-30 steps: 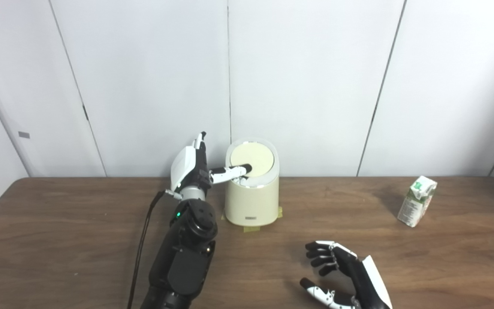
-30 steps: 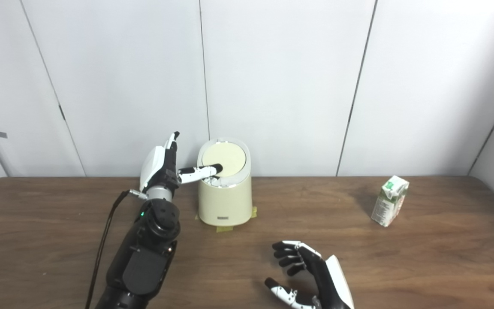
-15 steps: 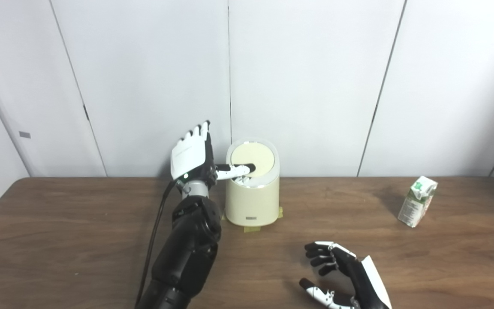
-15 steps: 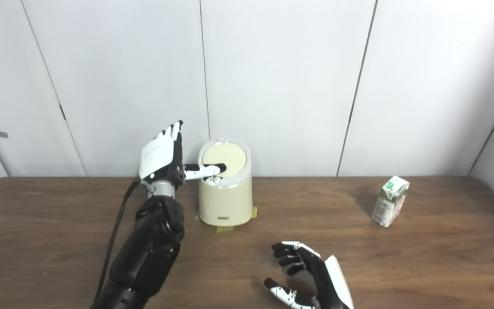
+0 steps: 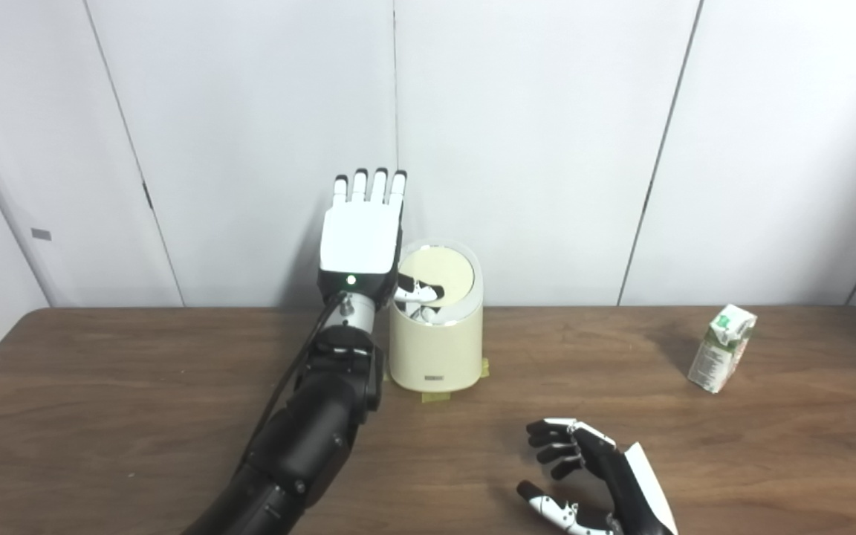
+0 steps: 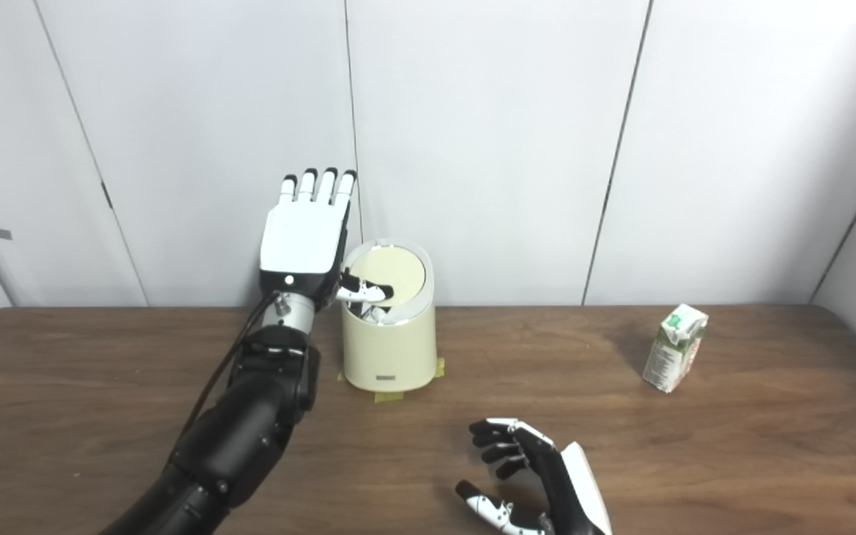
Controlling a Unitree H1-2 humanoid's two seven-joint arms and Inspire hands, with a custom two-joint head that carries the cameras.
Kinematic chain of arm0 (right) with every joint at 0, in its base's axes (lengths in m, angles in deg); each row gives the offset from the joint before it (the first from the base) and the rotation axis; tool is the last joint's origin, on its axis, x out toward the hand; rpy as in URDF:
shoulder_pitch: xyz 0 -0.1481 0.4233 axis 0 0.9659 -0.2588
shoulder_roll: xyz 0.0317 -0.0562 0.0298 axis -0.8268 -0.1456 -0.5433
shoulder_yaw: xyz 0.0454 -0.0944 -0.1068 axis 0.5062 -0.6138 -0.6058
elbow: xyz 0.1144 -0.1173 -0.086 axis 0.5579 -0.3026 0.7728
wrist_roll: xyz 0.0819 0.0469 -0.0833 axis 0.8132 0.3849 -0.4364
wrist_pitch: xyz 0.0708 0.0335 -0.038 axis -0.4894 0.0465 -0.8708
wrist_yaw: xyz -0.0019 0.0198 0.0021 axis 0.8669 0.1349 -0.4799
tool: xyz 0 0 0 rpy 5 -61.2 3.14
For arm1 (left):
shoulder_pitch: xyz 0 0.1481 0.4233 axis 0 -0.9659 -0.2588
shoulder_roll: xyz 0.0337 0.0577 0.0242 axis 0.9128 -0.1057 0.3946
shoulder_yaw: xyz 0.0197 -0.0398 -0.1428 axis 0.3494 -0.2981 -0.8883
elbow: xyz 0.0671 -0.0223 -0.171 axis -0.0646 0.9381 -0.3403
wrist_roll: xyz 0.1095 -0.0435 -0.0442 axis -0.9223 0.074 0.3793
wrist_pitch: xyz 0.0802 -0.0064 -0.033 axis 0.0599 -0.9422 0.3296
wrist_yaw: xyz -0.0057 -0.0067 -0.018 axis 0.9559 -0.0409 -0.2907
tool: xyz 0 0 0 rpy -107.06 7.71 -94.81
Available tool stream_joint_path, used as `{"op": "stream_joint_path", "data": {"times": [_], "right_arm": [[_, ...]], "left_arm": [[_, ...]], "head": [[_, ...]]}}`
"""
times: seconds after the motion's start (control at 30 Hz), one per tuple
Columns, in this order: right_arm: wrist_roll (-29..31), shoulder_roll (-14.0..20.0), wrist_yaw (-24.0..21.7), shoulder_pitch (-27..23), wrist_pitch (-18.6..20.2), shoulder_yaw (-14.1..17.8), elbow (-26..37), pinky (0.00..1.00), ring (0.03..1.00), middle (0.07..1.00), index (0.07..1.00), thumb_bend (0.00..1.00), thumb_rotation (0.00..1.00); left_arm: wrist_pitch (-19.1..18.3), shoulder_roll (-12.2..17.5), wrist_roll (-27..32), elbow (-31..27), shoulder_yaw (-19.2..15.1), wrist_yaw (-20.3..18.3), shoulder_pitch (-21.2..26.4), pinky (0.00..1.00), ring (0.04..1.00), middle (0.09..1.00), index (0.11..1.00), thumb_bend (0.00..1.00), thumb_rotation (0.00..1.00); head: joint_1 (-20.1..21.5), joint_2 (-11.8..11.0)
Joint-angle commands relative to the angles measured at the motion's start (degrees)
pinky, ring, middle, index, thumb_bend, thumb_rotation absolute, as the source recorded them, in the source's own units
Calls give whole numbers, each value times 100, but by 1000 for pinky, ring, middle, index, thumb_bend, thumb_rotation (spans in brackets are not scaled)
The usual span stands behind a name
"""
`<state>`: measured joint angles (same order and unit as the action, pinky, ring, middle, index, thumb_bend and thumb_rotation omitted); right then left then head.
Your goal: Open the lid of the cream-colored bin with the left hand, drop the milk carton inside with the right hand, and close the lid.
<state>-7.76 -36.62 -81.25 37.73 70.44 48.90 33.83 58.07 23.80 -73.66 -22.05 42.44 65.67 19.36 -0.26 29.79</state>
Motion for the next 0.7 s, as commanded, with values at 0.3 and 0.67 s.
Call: {"op": "stream_joint_path", "data": {"times": [0.3, 0.67], "right_arm": [[-62, 76, 3, 4, -42, 10, -97, 502, 605, 660, 669, 284, 141], [-58, 61, 17, -16, -7, 12, -140, 537, 632, 670, 669, 287, 134]], "left_arm": [[-71, -578, 973, -545, -1223, -773, -200, 1000, 1000, 1000, 1000, 764, 998], [665, -739, 2474, -1753, -1524, 287, -1110, 1000, 1000, 1000, 1000, 713, 1000]], "head": [[12, 7], [78, -24]]}}
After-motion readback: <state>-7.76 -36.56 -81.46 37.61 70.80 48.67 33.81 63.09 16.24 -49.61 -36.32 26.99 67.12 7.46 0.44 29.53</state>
